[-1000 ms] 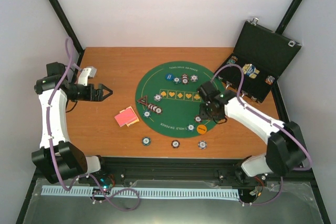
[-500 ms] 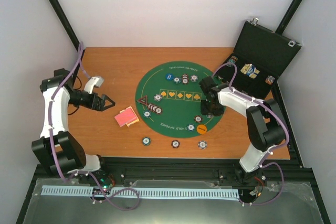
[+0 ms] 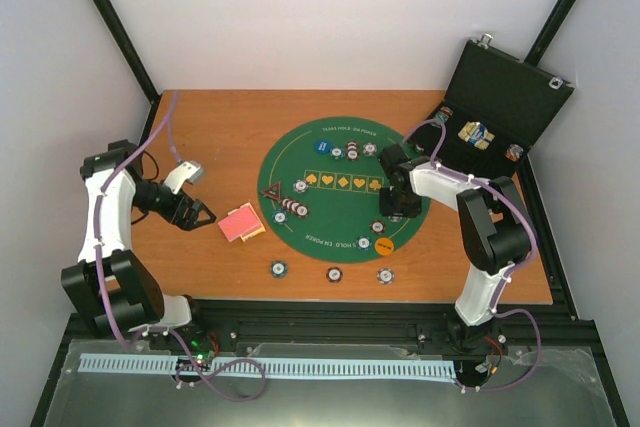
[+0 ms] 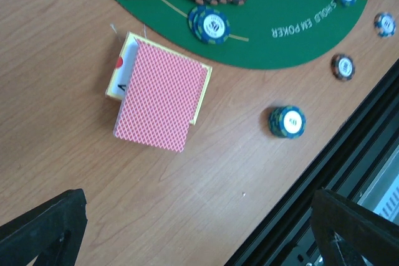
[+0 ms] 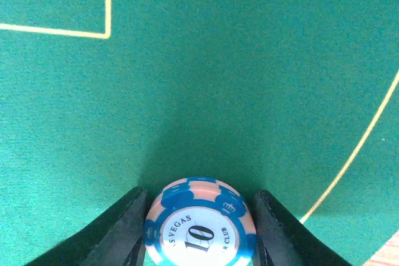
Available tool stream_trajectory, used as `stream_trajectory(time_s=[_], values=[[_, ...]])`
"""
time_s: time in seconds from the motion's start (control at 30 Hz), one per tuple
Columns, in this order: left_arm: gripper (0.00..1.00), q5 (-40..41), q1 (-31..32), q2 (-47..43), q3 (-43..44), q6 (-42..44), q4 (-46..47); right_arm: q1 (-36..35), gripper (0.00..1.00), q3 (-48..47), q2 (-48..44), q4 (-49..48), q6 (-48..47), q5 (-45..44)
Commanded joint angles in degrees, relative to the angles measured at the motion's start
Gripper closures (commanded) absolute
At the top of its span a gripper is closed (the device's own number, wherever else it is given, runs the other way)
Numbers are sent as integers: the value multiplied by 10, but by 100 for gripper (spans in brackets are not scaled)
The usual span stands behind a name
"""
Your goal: Distribute texas hold em gaming equipment
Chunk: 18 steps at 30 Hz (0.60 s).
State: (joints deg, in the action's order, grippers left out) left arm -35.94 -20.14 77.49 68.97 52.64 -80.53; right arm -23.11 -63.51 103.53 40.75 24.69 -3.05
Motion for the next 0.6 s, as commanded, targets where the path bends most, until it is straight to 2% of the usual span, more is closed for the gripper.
stream_trajectory(time_s=[0.0, 0.17, 0.27, 0.33, 0.57], values=[[0, 29, -4, -19, -21, 49, 21, 4, 47, -8, 11, -12, -4, 9], [0, 31, 4, -44, -65, 92, 46, 4, 24, -13, -31, 3, -1, -6], [0, 56, 39, -54, -87, 97, 69, 1, 8, -2, -86, 8, 17, -17], [0, 82, 67, -52, -100, 75, 111, -6, 1, 9, -121, 10, 30, -31], [0, 138, 138, 3, -105, 27, 189, -62, 0, 20, -210, 37, 73, -60]])
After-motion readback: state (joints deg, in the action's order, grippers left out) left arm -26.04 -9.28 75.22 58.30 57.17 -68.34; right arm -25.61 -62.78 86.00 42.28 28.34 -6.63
